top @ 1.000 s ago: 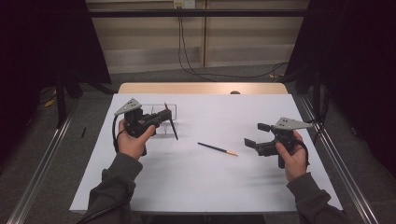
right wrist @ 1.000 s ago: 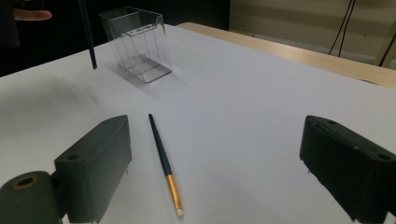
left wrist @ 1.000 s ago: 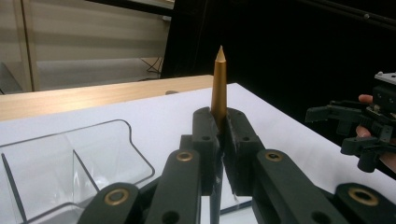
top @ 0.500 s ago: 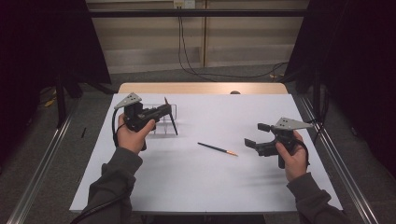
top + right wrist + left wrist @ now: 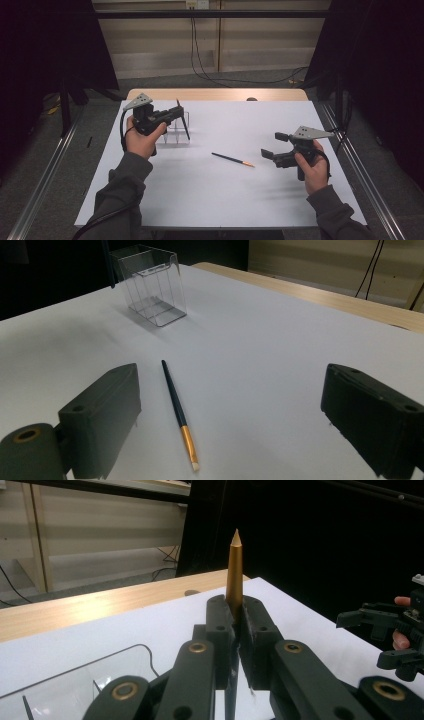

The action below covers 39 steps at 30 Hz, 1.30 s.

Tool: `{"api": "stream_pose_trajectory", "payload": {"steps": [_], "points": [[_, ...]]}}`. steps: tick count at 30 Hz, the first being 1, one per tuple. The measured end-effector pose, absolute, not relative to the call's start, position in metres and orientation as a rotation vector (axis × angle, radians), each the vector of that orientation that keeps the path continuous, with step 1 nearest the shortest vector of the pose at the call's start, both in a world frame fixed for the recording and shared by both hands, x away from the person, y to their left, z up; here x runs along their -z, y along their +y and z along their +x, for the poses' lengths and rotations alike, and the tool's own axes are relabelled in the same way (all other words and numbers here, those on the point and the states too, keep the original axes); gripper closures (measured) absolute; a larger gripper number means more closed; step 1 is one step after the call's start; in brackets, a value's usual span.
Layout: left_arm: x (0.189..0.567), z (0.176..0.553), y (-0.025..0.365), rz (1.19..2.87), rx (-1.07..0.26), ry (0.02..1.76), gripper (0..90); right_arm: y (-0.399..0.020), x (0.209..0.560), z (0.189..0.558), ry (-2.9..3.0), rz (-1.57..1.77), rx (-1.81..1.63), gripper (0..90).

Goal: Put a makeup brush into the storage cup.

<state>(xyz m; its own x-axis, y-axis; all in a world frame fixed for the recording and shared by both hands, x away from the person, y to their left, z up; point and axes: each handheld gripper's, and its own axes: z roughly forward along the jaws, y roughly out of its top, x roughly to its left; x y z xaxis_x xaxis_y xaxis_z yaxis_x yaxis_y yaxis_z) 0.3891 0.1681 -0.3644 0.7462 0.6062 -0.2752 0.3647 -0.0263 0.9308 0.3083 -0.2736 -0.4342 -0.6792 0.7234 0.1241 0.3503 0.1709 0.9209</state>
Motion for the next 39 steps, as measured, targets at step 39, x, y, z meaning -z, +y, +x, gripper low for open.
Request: {"api": "stream_pose_trajectory", "payload": {"steps": [39], "points": [[0.347,0.412,0.171,1.627,-0.295,0.814,83.7,-0.279,0.433,0.308,2.099,1.027,-1.528,8.6]]}}
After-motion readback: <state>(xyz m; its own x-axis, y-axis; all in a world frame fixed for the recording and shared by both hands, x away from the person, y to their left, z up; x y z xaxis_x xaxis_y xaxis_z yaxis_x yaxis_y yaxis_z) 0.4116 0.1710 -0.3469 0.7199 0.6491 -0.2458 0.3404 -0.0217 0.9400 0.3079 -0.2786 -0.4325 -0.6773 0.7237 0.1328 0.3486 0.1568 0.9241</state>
